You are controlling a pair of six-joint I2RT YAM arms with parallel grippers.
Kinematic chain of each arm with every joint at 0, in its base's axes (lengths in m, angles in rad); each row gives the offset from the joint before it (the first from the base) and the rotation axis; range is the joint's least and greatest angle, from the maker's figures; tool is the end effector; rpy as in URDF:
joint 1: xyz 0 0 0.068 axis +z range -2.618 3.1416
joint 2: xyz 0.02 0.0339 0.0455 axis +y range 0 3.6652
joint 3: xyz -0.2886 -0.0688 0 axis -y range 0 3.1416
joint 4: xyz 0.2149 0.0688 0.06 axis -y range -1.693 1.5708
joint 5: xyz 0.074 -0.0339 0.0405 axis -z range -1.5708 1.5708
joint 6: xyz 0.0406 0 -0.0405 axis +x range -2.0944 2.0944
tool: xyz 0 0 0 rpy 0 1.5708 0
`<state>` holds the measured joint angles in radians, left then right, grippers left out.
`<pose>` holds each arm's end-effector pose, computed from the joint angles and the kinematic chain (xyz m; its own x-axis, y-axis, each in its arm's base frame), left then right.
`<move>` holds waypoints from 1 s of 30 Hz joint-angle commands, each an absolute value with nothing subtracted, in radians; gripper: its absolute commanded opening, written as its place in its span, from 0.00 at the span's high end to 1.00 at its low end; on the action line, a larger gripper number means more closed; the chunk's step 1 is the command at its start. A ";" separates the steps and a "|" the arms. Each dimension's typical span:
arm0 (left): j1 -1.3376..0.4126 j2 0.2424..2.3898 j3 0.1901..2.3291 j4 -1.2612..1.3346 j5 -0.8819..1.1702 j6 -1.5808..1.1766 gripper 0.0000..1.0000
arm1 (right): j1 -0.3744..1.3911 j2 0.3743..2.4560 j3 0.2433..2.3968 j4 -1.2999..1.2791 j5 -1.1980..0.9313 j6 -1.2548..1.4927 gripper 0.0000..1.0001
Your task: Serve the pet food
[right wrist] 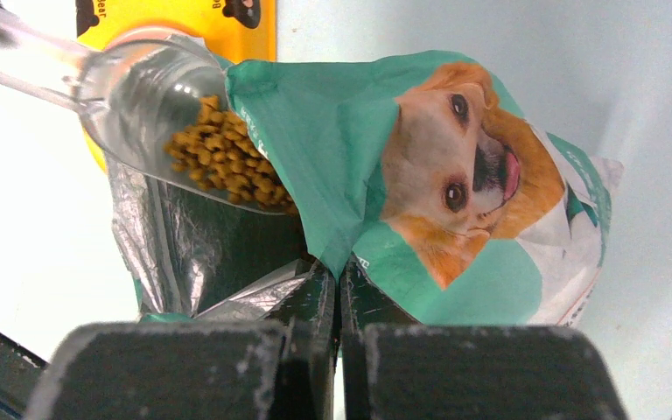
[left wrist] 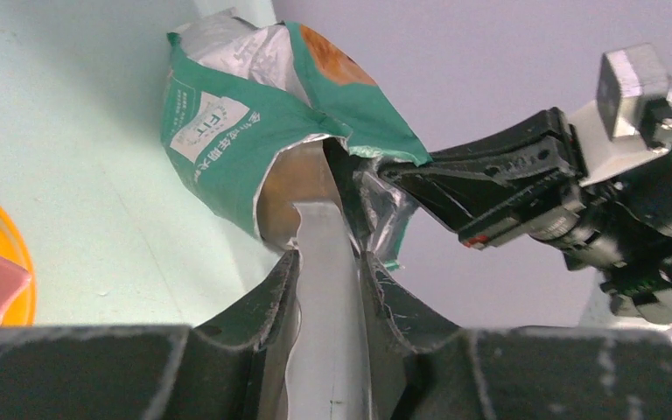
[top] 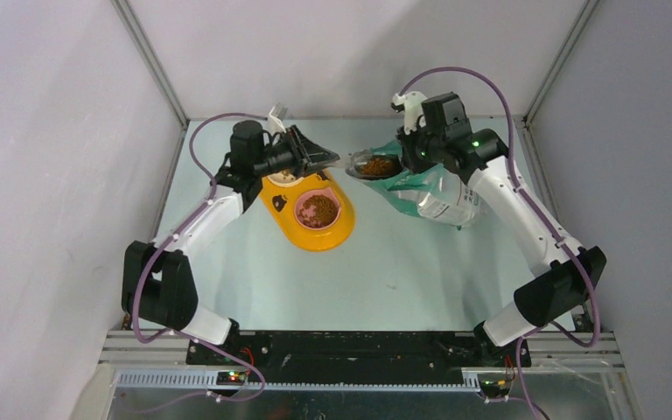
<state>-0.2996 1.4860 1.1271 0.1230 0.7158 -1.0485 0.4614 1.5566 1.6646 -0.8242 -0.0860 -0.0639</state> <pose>0.2975 -0.1198 0.3573 -0.8328 -0.4272 -0.3521 0.2217 0.3255 -0.9192 0.2755 0.1409 0.4097 -0.5546 -0.3468 -0.7564 -0.5381 0.8428 0.0081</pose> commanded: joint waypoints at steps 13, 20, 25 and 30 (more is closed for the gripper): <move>-0.283 1.491 1.072 0.562 0.864 -1.473 1.00 | 0.347 1.435 1.657 -0.837 -0.063 -0.144 1.00; -0.355 1.560 1.079 0.695 0.874 -1.575 1.00 | 0.271 1.430 1.702 -0.845 -0.054 -0.186 1.00; -0.416 1.684 1.159 0.923 0.887 -1.712 1.00 | 0.224 1.456 1.729 -0.847 -0.048 -0.186 1.00; -0.416 1.850 1.203 1.105 0.849 -1.821 1.00 | 0.193 1.464 1.729 -0.850 -0.057 -0.183 1.00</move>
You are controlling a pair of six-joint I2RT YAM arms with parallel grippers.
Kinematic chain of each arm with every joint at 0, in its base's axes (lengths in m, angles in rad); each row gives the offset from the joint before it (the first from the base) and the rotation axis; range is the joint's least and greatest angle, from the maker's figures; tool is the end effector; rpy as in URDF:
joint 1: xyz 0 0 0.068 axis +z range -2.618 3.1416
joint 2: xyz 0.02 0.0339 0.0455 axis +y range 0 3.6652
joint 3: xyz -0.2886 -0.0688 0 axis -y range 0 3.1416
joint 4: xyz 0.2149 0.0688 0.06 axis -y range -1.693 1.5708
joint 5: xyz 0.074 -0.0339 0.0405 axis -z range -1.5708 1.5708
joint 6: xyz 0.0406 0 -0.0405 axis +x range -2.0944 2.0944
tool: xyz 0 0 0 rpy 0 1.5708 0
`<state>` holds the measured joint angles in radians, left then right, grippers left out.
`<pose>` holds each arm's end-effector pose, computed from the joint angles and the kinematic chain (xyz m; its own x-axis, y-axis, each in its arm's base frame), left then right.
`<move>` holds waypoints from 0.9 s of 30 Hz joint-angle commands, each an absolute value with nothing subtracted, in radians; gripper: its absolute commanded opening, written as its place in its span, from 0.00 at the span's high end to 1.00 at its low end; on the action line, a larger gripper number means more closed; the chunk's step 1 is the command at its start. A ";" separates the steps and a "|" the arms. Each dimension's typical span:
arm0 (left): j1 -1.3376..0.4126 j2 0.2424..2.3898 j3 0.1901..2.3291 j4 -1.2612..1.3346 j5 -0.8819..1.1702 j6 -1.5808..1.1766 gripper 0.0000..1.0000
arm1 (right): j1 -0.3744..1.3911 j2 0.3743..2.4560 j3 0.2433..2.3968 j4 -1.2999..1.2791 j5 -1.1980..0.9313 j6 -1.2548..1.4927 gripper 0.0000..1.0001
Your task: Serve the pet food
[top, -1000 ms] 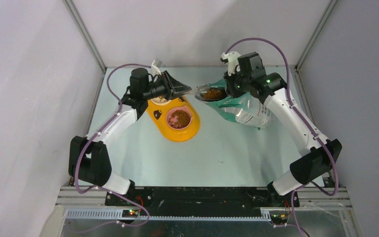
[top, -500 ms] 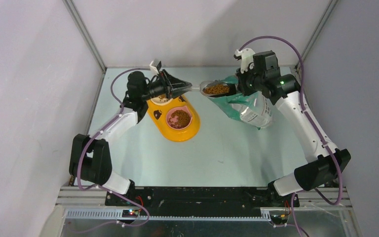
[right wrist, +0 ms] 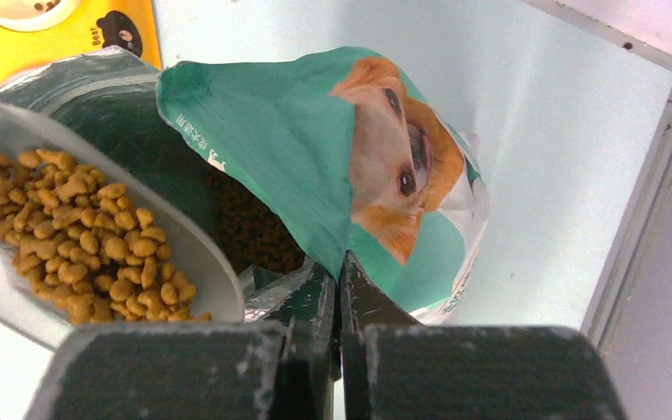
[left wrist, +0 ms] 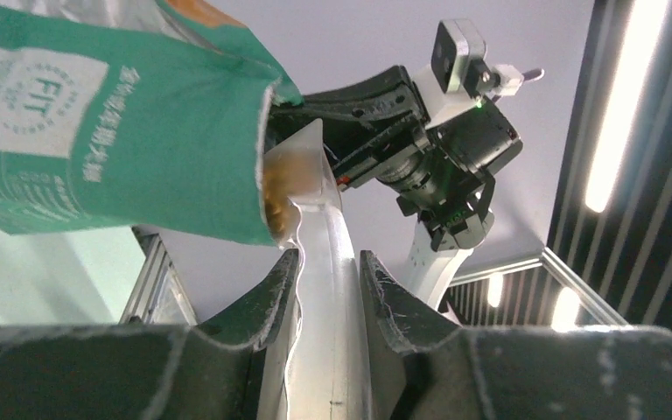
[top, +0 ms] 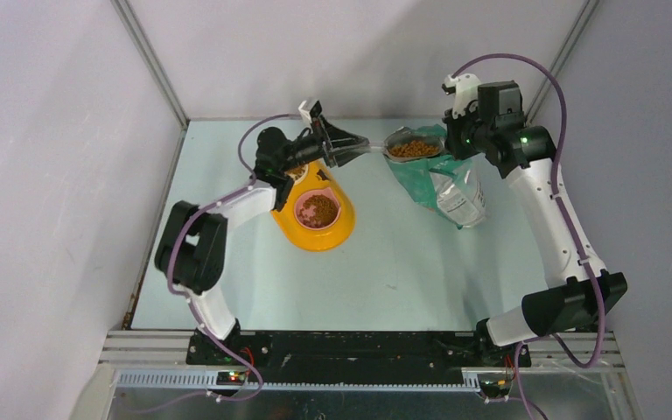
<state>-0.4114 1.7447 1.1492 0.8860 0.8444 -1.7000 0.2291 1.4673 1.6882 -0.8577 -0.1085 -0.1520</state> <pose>0.3345 -0.1791 0.3558 -0.9482 -0.3049 -0.0889 0.1415 -0.1551 -0.9777 0.2704 0.0676 0.4382 -0.5254 -0.2771 -0.8045 -0.3947 0.9170 -0.0581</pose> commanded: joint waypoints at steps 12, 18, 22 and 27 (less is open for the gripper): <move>-0.356 1.758 1.177 1.121 0.849 -1.861 1.00 | 0.132 1.458 1.730 -0.839 -0.079 -0.206 1.00; -0.282 1.679 1.155 1.068 0.862 -1.839 1.00 | 0.069 1.455 1.730 -0.814 -0.101 -0.208 1.00; -0.237 1.647 1.129 1.052 0.868 -1.824 1.00 | 0.019 1.460 1.733 -0.800 -0.116 -0.209 1.00; -0.162 1.602 1.066 1.041 0.878 -1.765 1.00 | -0.056 1.464 1.737 -0.794 -0.156 -0.214 1.00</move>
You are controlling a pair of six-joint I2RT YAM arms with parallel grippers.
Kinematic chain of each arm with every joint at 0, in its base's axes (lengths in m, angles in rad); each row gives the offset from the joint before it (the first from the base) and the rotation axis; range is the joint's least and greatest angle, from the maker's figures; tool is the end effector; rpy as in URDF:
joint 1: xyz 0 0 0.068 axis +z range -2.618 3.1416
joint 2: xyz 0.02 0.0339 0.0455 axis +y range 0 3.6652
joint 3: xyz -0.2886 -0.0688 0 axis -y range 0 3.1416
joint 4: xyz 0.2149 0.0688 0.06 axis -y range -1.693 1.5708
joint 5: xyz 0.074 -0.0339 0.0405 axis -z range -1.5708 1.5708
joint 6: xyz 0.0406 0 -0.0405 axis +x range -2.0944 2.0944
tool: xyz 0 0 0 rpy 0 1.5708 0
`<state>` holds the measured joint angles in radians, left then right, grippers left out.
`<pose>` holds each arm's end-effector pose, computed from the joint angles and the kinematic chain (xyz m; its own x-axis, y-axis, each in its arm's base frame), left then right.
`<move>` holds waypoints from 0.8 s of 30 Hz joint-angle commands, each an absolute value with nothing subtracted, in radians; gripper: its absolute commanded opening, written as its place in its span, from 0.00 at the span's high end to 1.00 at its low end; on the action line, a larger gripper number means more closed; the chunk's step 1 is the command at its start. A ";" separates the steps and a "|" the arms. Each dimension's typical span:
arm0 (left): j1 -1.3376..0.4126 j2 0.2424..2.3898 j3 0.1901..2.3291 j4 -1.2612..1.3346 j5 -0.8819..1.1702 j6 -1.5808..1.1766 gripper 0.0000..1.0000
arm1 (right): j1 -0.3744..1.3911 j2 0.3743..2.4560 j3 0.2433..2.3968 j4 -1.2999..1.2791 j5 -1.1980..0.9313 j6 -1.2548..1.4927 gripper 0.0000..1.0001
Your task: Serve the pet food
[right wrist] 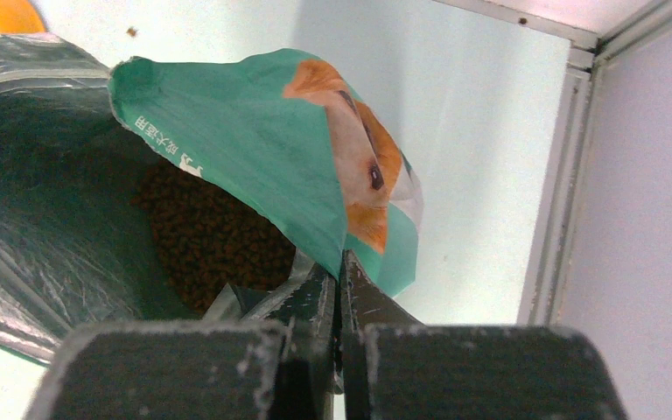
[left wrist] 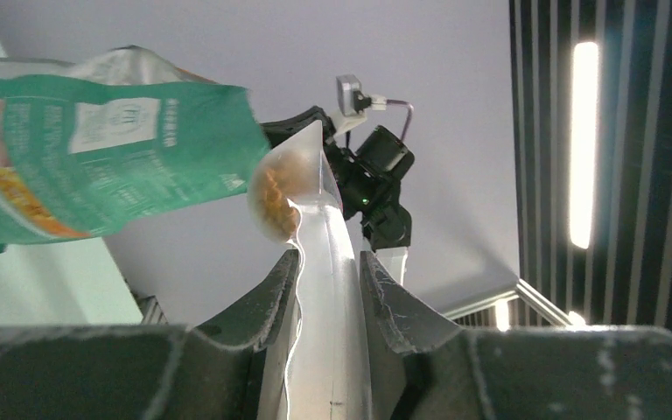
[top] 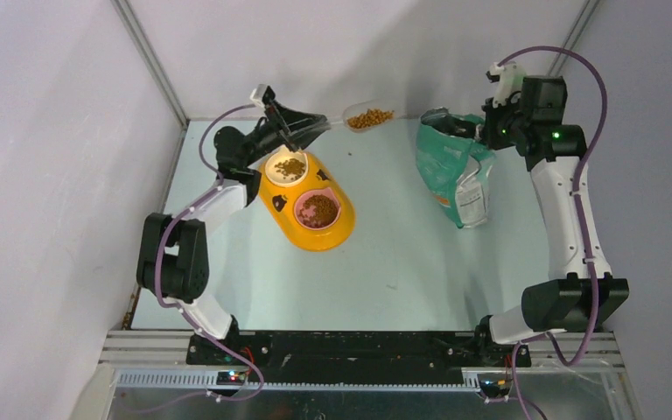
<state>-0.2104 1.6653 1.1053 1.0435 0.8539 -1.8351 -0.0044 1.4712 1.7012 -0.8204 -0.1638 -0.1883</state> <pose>0.3362 -0.1031 0.3843 -0.8813 -0.4603 -0.1070 0.2325 -0.2252 -0.9462 0.2816 0.0054 0.4446 -0.5223 -0.1824 -0.8330 -0.2330 0.9702 -0.0663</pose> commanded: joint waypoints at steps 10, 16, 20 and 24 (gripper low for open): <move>0.073 1.516 0.895 0.935 0.834 -1.531 1.00 | -0.081 1.408 1.647 -0.739 -0.232 -0.201 1.00; 0.194 1.458 0.853 0.705 0.793 -1.306 1.00 | -0.083 1.340 1.577 -0.688 -0.269 -0.179 1.00; 0.252 1.466 0.852 0.615 0.776 -1.211 1.00 | -0.080 1.316 1.552 -0.669 -0.303 -0.132 1.00; 0.284 1.499 0.869 0.508 0.782 -1.128 1.00 | -0.078 1.304 1.557 -0.666 -0.325 -0.106 1.00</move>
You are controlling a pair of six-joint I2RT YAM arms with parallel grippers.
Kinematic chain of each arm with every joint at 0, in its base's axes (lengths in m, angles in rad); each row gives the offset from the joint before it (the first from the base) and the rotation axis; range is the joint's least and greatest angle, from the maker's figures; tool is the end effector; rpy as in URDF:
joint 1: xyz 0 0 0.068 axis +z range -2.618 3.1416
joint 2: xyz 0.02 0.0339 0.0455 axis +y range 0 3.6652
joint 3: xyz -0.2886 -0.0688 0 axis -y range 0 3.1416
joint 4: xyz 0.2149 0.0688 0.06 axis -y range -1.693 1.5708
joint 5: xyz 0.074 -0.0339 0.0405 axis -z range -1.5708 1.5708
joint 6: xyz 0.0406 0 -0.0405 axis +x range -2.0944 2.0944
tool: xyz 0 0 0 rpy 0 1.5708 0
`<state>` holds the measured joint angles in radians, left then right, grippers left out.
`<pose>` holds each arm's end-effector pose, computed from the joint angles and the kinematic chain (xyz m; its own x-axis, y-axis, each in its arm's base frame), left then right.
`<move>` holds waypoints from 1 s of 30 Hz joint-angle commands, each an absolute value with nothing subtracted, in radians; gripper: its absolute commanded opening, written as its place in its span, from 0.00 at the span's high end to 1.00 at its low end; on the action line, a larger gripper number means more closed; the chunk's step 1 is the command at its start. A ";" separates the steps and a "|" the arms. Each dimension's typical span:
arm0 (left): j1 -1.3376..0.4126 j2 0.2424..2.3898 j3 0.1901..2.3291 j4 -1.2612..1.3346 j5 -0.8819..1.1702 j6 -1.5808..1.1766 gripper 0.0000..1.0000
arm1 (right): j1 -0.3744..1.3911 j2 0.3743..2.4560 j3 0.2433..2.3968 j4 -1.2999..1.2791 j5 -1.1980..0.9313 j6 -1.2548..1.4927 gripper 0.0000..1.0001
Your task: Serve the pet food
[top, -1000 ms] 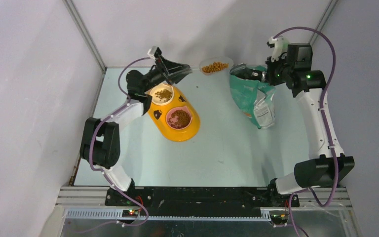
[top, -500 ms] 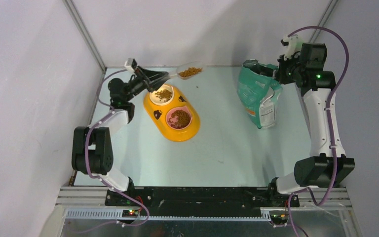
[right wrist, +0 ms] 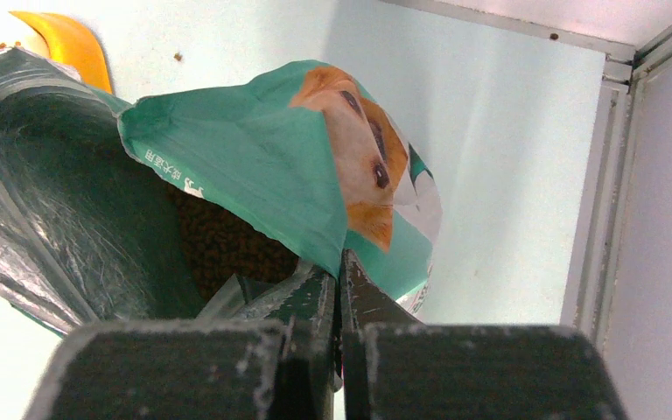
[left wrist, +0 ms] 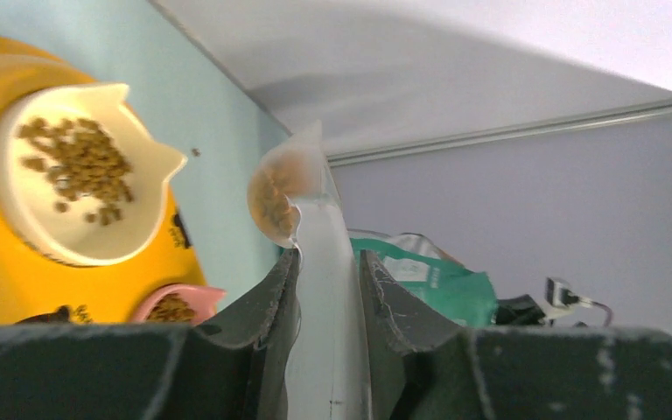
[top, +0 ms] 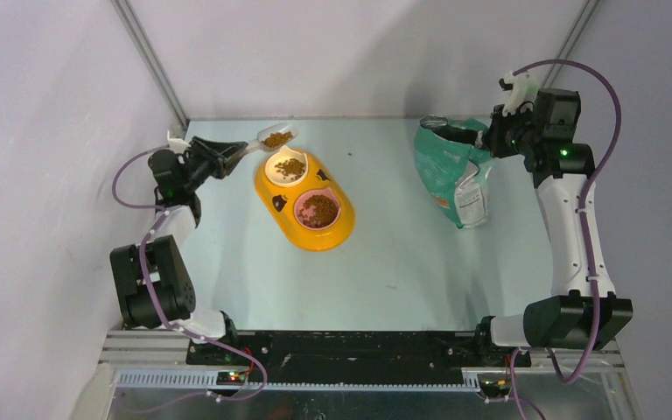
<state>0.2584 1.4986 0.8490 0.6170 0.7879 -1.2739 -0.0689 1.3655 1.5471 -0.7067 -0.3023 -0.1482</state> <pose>0.3063 0.0512 0.3158 -0.4919 -0.8276 -0.2703 0.1175 0.2445 -0.9625 0.2595 -0.0058 0.4373 -0.4664 -0.1091 -0.8778 -0.2630 0.9646 0.0198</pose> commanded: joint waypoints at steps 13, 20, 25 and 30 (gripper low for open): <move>0.290 1.562 1.022 0.118 0.634 -0.751 1.00 | -0.081 1.302 1.595 -0.672 -0.349 -0.073 1.00; 0.252 1.629 1.172 -0.134 0.568 -0.562 1.00 | -0.081 1.311 1.609 -0.676 -0.349 -0.073 1.00; 0.208 1.648 1.226 -0.225 0.508 -0.470 1.00 | -0.083 1.311 1.609 -0.680 -0.345 -0.076 1.00; 0.168 1.644 1.249 -0.270 0.489 -0.422 1.00 | -0.083 1.313 1.608 -0.681 -0.344 -0.077 1.00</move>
